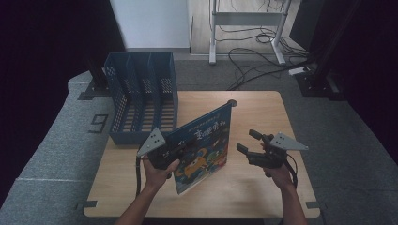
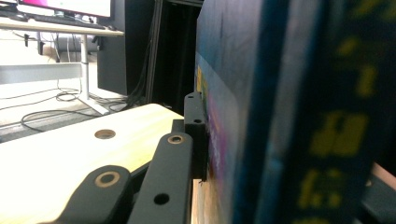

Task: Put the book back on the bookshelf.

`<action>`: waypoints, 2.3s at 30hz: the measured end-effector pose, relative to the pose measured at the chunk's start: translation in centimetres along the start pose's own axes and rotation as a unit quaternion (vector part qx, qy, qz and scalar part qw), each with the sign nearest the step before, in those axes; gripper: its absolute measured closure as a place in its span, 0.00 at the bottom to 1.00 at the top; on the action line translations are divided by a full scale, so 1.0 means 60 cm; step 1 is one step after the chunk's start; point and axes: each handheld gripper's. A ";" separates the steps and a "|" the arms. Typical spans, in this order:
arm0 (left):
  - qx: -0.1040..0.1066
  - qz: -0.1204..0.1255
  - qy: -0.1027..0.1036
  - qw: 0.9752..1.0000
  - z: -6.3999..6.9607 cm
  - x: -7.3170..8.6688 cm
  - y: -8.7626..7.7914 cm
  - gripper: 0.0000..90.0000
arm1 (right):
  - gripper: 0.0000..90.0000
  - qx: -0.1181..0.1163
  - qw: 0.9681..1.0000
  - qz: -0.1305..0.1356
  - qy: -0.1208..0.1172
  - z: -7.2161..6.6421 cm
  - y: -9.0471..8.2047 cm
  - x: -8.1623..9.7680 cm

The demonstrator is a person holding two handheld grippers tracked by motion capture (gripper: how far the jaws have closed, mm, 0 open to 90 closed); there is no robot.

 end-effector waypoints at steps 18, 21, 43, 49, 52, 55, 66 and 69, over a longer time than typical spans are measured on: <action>-0.015 0.020 -0.008 1.000 -0.015 -0.031 -0.037 0.91 | 0.26 0.023 0.999 -0.026 0.023 0.027 -0.016 0.050; -0.018 0.026 -0.006 0.999 -0.018 -0.038 -0.049 0.91 | 0.26 0.027 0.999 -0.030 0.026 0.031 -0.020 0.056; -0.051 0.055 0.002 0.997 -0.039 -0.078 -0.119 0.91 | 0.26 0.064 0.994 -0.075 0.051 0.061 -0.022 0.106; -0.055 0.063 0.003 0.997 -0.042 -0.089 -0.129 0.91 | 0.26 0.065 0.991 -0.100 0.052 0.064 -0.005 0.119; -0.057 0.067 0.005 0.996 -0.044 -0.094 -0.135 0.91 | 0.27 0.066 0.991 -0.111 0.045 0.061 0.003 0.124; -0.061 0.071 0.005 0.996 -0.047 -0.099 -0.142 0.91 | 0.27 0.065 0.990 -0.119 0.046 0.060 0.008 0.128; -0.080 0.085 0.008 0.993 -0.060 -0.115 -0.163 0.91 | 0.27 0.073 0.987 -0.132 0.048 0.062 0.021 0.138; -0.086 0.088 0.007 0.992 -0.065 -0.118 -0.168 0.91 | 0.27 0.073 0.987 -0.139 0.047 0.061 0.024 0.140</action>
Point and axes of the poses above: each handheld gripper's, and its own axes: y roughly forward along the jaws, x roughly out of its underside, z roughly to its right, and after that the axes turned 3 degrees about -z, right-handed
